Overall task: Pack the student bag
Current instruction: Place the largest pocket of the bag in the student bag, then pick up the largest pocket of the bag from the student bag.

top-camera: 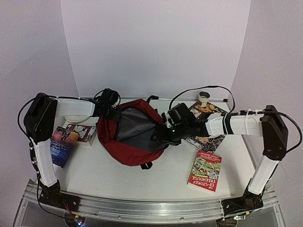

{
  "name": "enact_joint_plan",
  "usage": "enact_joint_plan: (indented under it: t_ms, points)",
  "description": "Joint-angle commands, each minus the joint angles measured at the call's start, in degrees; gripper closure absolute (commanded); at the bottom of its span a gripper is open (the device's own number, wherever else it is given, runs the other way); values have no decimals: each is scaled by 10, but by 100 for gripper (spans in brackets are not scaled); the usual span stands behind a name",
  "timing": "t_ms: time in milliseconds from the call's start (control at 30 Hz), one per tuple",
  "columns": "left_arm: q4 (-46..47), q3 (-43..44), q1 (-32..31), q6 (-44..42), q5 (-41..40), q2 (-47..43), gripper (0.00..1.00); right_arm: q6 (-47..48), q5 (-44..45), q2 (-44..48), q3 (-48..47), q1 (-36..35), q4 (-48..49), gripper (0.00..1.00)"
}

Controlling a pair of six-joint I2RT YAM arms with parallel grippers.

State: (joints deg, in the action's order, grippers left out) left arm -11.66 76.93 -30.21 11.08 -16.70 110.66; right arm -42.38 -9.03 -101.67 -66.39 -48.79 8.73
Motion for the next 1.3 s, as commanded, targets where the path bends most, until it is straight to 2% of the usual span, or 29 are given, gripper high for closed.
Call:
enact_joint_plan:
  t_ms: [0,100,233,367,700,900,1067,1267]
  points:
    - [17,3,3,-8,6,-67,48,24,44,63,10,20,-71,30]
    - [14,-14,2,-6,21,-103,31,30,78,96,20,33,-124,23]
    - [3,-45,3,13,35,-162,14,36,136,131,16,47,-214,14]
    - [-10,-83,3,37,47,-222,1,26,158,165,41,76,-277,4]
    - [-65,-143,3,81,58,-325,0,-17,148,219,143,156,-333,2]
    - [-82,-169,2,118,141,-354,1,-32,134,223,211,205,-335,2]
    - [-84,-209,-4,143,229,-367,1,-36,122,221,254,217,-320,2]
    - [-89,-208,-81,105,234,-332,0,-30,101,231,259,217,-292,2]
